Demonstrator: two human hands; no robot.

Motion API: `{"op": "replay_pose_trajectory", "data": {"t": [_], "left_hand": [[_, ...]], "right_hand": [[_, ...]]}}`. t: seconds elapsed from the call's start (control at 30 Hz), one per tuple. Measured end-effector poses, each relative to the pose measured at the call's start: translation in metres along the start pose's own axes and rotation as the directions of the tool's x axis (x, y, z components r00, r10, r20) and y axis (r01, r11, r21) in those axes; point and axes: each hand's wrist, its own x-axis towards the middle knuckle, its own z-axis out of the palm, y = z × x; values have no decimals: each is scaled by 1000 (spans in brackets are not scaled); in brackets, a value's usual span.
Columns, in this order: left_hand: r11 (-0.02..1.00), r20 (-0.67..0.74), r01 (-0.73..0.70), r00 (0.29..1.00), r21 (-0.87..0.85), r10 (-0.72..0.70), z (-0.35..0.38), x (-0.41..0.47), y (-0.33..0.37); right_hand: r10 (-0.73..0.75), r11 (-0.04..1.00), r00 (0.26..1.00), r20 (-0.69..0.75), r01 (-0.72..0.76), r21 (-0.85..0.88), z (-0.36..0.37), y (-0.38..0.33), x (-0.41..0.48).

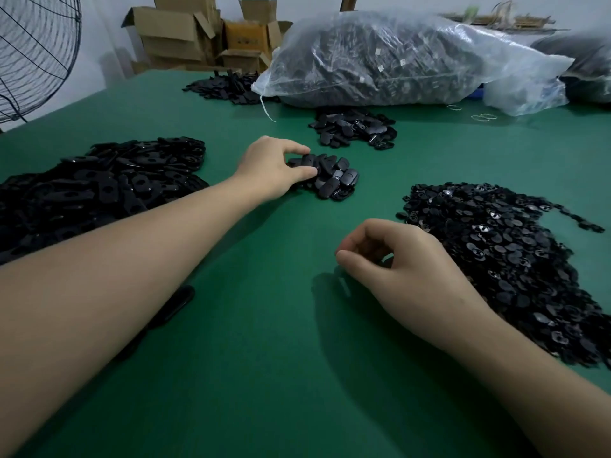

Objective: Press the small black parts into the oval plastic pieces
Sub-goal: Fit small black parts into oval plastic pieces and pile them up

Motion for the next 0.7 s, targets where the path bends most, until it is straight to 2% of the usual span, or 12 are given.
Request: {"op": "replay_pose_trajectory", "data": {"t": [0.13, 0.2, 0.3, 0.4, 0.53, 0.7], "left_hand": [[1000, 38, 1, 999, 4, -2, -8, -1, 5], [998, 104, 21, 994, 62, -28, -26, -7, 11], [957, 318, -35, 946, 288, -62, -64, -23, 21], [832, 455, -151, 881, 533, -132, -93, -47, 24], [638, 459, -185, 838, 748, -296, -105, -73, 24], [580, 451, -145, 783, 802, -428, -100, -83, 23]], "right_hand": [[-18, 1000, 1000, 12, 17, 17, -1, 0, 0], [-23, 1000, 1000, 10, 23, 18, -2, 0, 1], [-46, 999, 999, -6, 46, -10, -3, 0, 2], [-70, 996, 997, -25, 69, -51, -4, 1, 1], [-117, 974, 990, -82, 99, -205, -6, 6, 4], [-167, 932, 972, -164, 102, -348, -10, 11, 7]]}}
